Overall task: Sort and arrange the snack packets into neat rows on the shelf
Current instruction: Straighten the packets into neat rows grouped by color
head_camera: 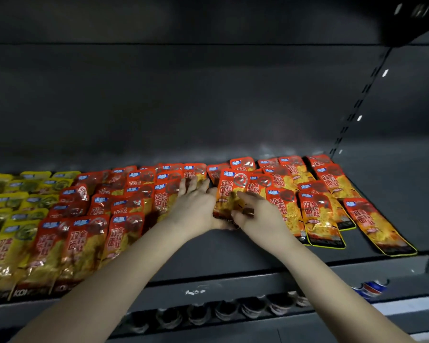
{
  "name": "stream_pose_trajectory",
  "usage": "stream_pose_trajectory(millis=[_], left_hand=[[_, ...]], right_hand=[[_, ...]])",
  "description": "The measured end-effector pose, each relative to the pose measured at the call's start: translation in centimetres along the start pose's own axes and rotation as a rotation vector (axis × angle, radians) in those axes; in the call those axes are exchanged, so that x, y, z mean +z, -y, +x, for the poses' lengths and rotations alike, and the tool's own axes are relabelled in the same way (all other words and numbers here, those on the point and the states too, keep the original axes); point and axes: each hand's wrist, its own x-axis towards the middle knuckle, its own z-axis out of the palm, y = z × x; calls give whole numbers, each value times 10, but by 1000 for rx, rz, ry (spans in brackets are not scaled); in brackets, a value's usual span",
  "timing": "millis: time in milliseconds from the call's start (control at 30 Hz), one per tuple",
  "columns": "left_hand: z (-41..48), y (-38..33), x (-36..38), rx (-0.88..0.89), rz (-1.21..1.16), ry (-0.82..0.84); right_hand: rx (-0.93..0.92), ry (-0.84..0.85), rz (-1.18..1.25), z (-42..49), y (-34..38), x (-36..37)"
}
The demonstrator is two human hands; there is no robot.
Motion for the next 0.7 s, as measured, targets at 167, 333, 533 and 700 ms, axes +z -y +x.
stream_pose_trajectory(millis=[167,333,533,700], left_hand=[[-18,-12,3,-78,5,-67],[-44,-8,8,-202,26,-130],[-90,12,10,-326,129,-178],[-122,36,12,-374,164,-121]], right_hand=[[-93,28,-23,-13,-2,0],[-210,123,-7,-20,6,7],[-315,220,3,-25,27,31],[-374,251,-8,-27,51,58]])
